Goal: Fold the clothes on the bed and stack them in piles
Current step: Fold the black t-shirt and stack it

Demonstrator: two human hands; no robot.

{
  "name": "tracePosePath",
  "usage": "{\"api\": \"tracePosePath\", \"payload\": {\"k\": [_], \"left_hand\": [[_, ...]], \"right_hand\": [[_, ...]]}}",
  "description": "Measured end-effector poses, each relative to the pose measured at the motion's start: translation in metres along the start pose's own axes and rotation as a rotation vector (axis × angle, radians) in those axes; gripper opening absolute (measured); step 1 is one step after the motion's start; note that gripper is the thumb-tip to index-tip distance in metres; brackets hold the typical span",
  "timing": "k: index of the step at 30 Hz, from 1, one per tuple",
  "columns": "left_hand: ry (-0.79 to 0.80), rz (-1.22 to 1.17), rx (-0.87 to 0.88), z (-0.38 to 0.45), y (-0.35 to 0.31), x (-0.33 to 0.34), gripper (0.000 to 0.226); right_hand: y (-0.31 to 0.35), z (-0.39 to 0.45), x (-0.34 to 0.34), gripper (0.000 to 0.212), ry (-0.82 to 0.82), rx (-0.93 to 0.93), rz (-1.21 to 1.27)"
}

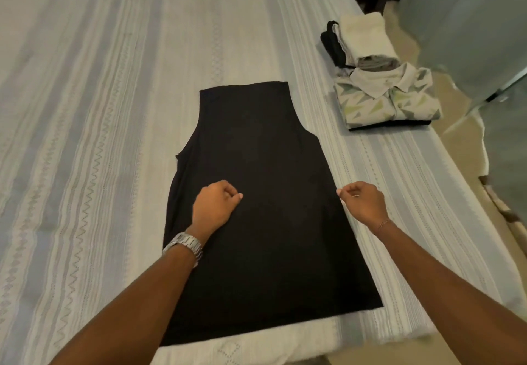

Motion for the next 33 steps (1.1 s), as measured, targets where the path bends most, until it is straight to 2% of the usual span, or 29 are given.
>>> {"api": "tracePosePath", "payload": {"k": [3, 7, 10, 13, 17, 20, 23, 26, 29, 33], "left_hand": [[0.060, 0.007, 0.139, 0.041, -0.065, 0.022, 0.008], [0.051, 0.034, 0.251, 0.102, -0.134, 0.046, 0.013], [0.019, 0.104, 0.347, 0.146, -0.180, 0.060, 0.025], [0.037, 0.236, 0.420, 0.188, -0.212, 0.081, 0.043], [0.003, 0.312, 0.432, 0.218, -0.220, 0.095, 0.057], [-0.165, 0.364, 0.374, 0.214, -0.211, 0.087, 0.056], [-0.290, 0.335, 0.254, 0.201, -0.197, 0.085, 0.045], [-0.369, 0.337, 0.218, 0.185, -0.188, 0.096, 0.032], [-0.313, 0.341, 0.246, 0.178, -0.184, 0.120, 0.042], [-0.231, 0.343, 0.274, 0.184, -0.178, 0.136, 0.060]], "right_hand": [[0.013, 0.048, 0.010, 0.015, 0.025, -0.034, 0.024], [0.025, 0.107, 0.030, 0.019, 0.080, -0.035, 0.048], [0.035, 0.150, 0.043, 0.014, 0.121, -0.058, 0.040], [0.049, 0.193, 0.060, 0.026, 0.275, -0.118, 0.031], [0.063, 0.222, 0.081, 0.026, 0.555, -0.165, -0.080], [0.064, 0.232, 0.087, 0.019, 0.612, -0.181, -0.145], [0.067, 0.238, 0.091, 0.012, 0.635, -0.186, -0.146], [0.076, 0.242, 0.089, 0.016, 0.654, -0.215, -0.070], [0.077, 0.245, 0.088, 0.018, 0.693, -0.174, 0.094], [0.072, 0.251, 0.087, 0.018, 0.637, -0.075, 0.288]]}}
Point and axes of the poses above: each hand's wrist, its own z-axis towards the middle knuckle, its own x-axis out of the palm, y = z × x, the point moved 9 cm from there along z, towards the middle knuckle, and after that the axes turned 12 degrees about z, right-handed, at the moved point
